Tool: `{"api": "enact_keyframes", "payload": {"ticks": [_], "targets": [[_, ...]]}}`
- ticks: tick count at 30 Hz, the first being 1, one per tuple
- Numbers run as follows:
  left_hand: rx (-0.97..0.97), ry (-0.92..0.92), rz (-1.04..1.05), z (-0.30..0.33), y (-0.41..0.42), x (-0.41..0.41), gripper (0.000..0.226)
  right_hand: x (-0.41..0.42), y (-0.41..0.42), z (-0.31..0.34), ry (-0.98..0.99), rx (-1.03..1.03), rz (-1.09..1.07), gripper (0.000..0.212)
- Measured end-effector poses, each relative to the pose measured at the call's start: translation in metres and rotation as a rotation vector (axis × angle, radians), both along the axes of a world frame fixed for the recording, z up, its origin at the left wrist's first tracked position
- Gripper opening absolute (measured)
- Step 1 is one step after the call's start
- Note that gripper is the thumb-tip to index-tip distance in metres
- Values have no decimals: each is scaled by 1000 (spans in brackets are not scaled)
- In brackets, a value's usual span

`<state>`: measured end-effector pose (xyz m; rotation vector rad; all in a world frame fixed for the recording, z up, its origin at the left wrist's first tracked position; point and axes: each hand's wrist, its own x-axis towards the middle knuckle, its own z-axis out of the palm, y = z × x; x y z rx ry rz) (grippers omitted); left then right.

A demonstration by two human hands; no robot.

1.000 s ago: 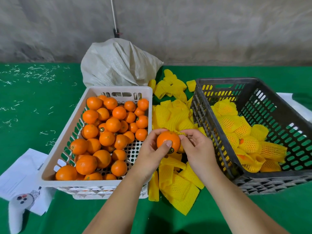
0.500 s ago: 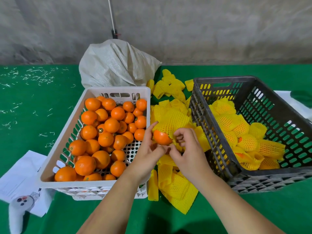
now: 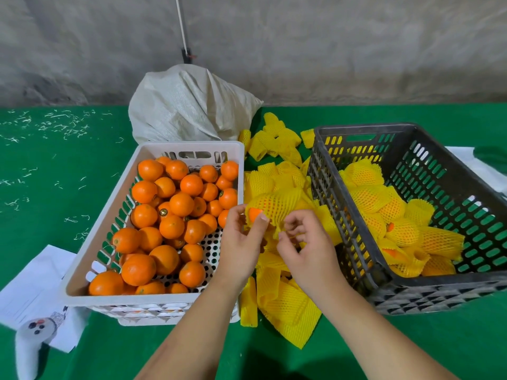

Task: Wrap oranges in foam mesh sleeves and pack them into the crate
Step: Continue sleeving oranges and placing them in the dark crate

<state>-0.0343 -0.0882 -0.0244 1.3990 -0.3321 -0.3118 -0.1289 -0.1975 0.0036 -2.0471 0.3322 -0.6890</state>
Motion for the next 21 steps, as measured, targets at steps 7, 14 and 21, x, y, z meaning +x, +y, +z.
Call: {"api": "enact_keyframes", "payload": {"ticks": [7,14,21], "targets": [[-3,-116,-275,-1,8,-4,63,1,-10,11,-78,-39,30,35],[47,-94,-199,1,10,-3,69,-1,-22,15,-128,-186,-24,22],[73,-153,-127,-3,10,0,66,-7,1,3,-147,-326,60,26]]}}
